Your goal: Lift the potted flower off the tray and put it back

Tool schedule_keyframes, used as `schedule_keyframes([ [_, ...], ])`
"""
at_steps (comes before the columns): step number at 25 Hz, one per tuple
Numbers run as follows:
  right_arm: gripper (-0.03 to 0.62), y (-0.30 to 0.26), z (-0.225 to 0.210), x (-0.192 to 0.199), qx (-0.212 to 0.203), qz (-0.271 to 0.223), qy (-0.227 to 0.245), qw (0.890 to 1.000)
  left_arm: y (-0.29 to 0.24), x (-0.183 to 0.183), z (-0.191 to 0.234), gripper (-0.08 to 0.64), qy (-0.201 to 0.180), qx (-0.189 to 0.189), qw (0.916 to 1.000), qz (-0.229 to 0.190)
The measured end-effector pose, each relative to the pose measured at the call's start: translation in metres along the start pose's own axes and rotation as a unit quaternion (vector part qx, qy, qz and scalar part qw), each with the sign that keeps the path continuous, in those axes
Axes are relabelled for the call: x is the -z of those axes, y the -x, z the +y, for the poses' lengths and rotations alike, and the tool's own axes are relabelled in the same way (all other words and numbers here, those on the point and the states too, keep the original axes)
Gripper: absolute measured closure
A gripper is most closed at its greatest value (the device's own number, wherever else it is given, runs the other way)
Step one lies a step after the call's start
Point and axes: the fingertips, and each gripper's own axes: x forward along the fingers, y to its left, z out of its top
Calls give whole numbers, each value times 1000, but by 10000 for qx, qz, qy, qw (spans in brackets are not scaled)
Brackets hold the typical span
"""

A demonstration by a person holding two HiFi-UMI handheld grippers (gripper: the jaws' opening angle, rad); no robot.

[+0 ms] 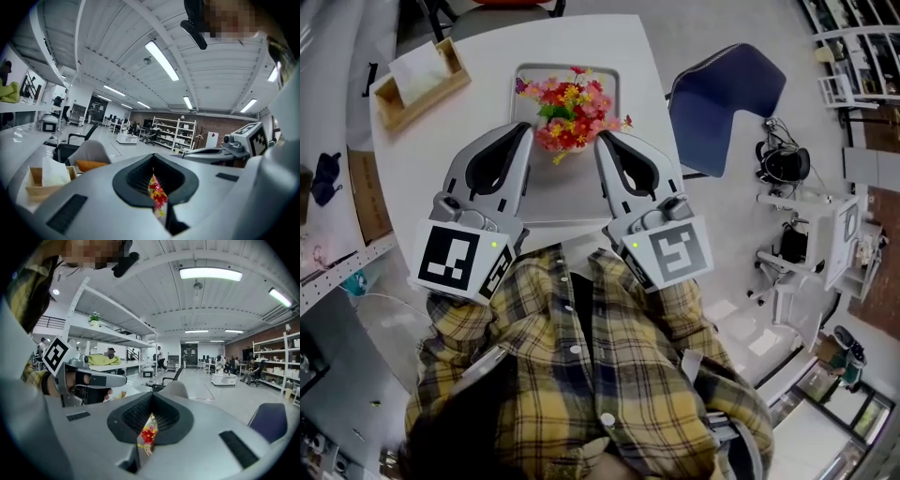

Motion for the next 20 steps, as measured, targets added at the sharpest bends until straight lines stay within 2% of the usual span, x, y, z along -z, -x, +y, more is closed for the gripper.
schedule_keyframes([
  [9,594,-7,-13,31,-310,331,43,9990,-20,29,1,551,119,-11,9998,175],
  [20,594,-10,0,109,-899,849,-178,9922,-26,103,23,548,357,75,9968,708],
])
